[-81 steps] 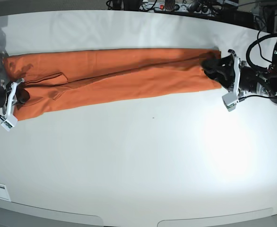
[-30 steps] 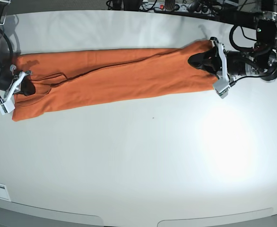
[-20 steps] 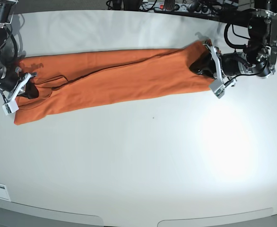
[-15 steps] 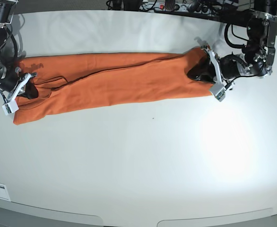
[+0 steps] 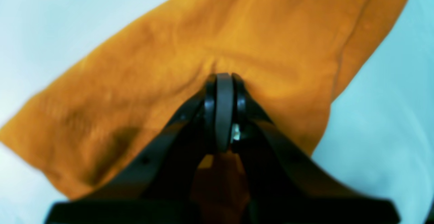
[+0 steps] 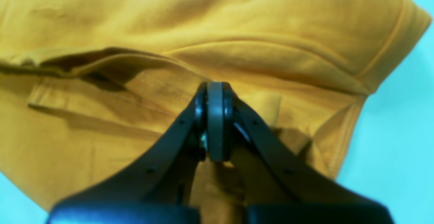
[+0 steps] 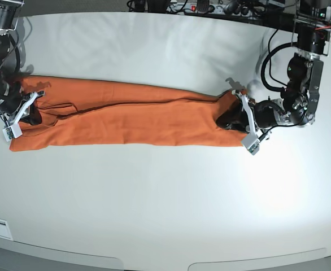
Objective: Fold the T-shirt properly
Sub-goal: 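Release the folded edge with the left gripper and reposition it at the shirt end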
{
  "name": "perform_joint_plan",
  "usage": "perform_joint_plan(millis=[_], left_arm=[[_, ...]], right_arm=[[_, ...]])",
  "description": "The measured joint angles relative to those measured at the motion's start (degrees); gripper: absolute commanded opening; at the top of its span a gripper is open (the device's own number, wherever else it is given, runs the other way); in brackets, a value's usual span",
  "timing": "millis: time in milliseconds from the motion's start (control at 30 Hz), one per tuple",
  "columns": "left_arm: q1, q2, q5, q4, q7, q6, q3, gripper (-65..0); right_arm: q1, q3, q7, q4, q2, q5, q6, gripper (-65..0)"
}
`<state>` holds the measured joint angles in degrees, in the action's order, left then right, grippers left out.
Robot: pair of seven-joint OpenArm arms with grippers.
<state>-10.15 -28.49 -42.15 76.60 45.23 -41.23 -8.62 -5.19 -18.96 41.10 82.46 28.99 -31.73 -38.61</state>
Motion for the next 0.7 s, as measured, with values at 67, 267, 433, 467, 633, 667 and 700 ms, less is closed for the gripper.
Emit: perform_joint_plan(millis=[67, 267, 433, 467, 633, 667, 700], left_arm=[[-1.7, 0.46, 0.2, -1.79, 0.11, 0.0, -0.02, -65.0], [-3.96, 0.87, -4.72, -2.71, 7.54, 0.48, 0.02, -65.0], [-5.92, -0.2, -12.7, -2.69, 18.23, 1.01, 0.02, -65.0], [-5.88, -0.81, -14.95, -2.73, 19.47, 1.25, 0.07, -65.0], [-6.47, -4.85, -25.2, -3.04, 22.8, 1.38, 0.07, -65.0], [-7.1, -5.2, -26.12, -3.06, 23.21, 1.38, 0.5, -65.0], [-7.98, -5.14, -26.45, -3.08, 23.39, 1.42, 1.42, -65.0]], right_arm=[[0.81, -0.02, -1.66, 0.0, 0.04, 1.46, 0.63, -65.0], [3.26, 0.0, -1.6, -0.09, 0.22, 2.49, 1.73, -65.0], [4.33, -0.02, 1.62, -0.09, 1.07, -3.28, 0.92, -65.0], [4.39, -0.02, 2.58, -0.09, 1.09, -4.52, 0.61, -65.0], [4.37, 0.0, 4.81, -0.09, 1.11, -6.27, 0.42, -65.0], [4.63, -0.02, 4.79, -0.09, 1.11, -6.25, 0.07, -65.0], [4.92, 0.0, 4.81, -0.09, 1.14, -6.27, -0.02, -65.0]])
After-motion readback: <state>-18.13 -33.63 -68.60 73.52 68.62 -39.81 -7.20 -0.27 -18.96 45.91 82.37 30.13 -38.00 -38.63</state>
